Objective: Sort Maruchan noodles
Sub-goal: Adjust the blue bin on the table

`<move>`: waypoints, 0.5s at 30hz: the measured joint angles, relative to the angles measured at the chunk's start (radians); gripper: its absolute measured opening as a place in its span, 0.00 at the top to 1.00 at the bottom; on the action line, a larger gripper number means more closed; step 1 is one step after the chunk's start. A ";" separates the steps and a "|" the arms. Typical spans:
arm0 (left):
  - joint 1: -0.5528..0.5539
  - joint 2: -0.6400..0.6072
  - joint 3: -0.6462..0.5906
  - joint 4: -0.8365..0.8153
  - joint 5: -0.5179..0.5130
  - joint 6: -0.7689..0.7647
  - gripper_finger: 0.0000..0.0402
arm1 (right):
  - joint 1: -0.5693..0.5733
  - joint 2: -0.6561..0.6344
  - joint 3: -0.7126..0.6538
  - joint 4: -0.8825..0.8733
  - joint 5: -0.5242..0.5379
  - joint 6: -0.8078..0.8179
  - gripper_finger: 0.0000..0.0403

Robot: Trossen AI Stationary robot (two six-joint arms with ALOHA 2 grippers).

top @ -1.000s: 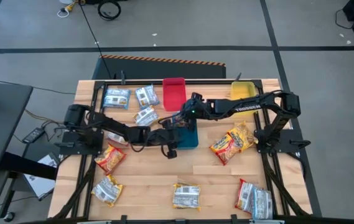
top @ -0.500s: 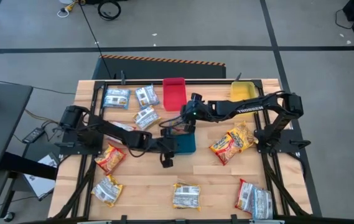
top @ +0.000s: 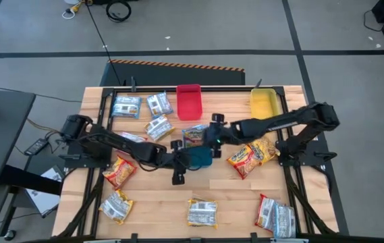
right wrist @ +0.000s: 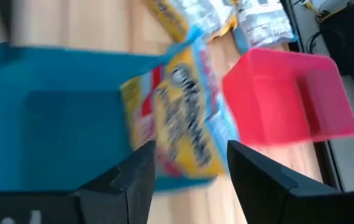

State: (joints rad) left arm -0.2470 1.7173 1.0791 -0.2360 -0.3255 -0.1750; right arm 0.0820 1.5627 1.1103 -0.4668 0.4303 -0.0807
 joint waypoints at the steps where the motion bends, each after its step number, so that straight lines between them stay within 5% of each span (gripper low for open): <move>1: 0.003 -0.008 -0.006 0.000 -0.033 0.003 0.65 | 0.023 -0.017 0.000 -0.032 0.019 0.020 0.50; 8: 0.088 -0.010 -0.008 0.001 -0.098 0.053 0.65 | 0.111 -0.062 0.001 -0.289 0.050 0.221 0.50; 15: 0.086 -0.016 0.008 -0.047 -0.009 0.089 0.65 | 0.093 0.113 -0.024 -0.232 0.041 0.195 0.50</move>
State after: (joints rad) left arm -0.1611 1.7013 1.0876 -0.2834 -0.3340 -0.0856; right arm 0.1748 1.6754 1.0863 -0.6986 0.4709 0.1148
